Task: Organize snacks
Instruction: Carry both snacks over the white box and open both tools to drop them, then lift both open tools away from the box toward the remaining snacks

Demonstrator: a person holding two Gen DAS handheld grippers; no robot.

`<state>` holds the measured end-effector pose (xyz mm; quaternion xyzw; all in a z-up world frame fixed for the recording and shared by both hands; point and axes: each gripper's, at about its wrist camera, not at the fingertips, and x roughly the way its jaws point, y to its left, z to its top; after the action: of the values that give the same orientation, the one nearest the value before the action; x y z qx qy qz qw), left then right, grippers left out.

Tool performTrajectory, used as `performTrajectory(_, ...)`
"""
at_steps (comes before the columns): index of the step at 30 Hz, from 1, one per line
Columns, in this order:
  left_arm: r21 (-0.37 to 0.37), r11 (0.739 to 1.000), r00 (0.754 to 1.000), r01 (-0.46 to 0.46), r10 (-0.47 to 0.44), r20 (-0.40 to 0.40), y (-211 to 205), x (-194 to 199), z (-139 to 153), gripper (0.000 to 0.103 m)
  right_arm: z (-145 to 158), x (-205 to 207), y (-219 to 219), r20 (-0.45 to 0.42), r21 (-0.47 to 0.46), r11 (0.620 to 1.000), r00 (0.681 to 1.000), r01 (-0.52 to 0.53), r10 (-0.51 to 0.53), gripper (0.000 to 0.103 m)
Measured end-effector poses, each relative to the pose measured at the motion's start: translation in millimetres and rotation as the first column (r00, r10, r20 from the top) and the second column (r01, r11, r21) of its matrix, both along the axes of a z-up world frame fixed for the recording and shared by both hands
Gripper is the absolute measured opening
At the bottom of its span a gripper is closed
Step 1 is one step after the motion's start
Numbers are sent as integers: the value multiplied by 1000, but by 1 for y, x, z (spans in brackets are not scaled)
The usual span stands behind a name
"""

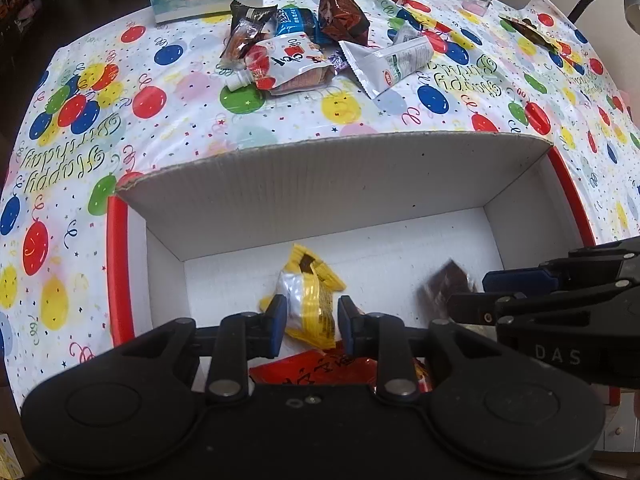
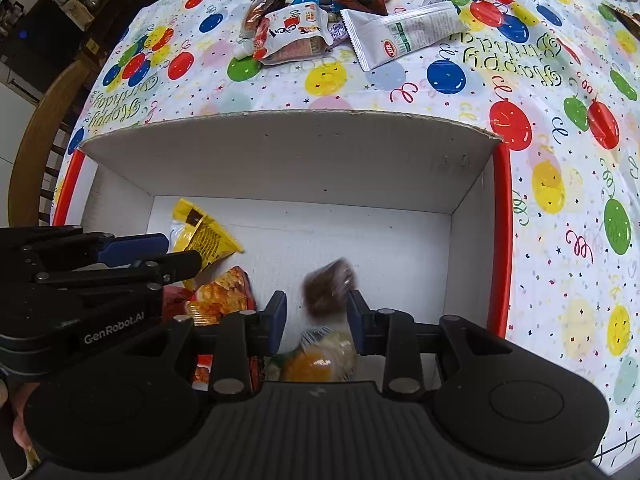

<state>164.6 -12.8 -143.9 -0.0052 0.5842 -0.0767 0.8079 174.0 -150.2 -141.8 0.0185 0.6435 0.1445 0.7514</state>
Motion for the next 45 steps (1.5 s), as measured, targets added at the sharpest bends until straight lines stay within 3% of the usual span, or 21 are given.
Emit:
performTrajectory(2, -2, 1000, 1000, -1, 1, 3, 0, -1, 1, 31, 3, -1, 0, 9, 5, 1000, 1000, 3, -3, 49)
performTrajectory(5, 0, 1000, 1000, -1, 1, 11, 0, -2, 4, 39, 7, -2, 0, 17, 13, 1000, 1000, 2, -2, 50)
performTrajectory(7, 0, 1000, 1000, -2, 2, 23, 0, -4, 7, 52, 11, -4, -1, 27, 12, 1000, 1000, -1, 0, 50)
performTrajectory(14, -11, 1000, 998, 2, -1, 67, 2, -9, 24, 58, 29, -10, -4, 60, 22, 1000, 998, -3, 2, 51)
performTrajectory(20, -19, 1000, 993, 12, -10, 115, 3, -17, 44, 62, 51, -18, -9, 102, 43, 999, 995, -4, 0, 65)
performTrajectory(32, -35, 999, 979, 34, -26, 202, 6, -36, 83, 76, 100, -37, -16, 207, 45, 999, 978, -7, -2, 67)
performTrajectory(35, -30, 999, 973, 41, -33, 230, 6, -40, 95, 81, 112, -40, -20, 230, 52, 999, 973, -6, -6, 85)
performTrajectory(40, -32, 999, 961, 41, -31, 275, 7, -41, 113, 86, 132, -37, -23, 272, 61, 998, 962, -18, 1, 86)
performTrajectory(43, -30, 999, 953, 32, -21, 301, 8, -37, 123, 92, 142, -30, -29, 288, 81, 997, 957, -13, -11, 100)
performTrajectory(45, -26, 999, 947, 20, -10, 320, 9, -33, 129, 98, 150, -24, -34, 313, 88, 996, 949, -5, -23, 103)
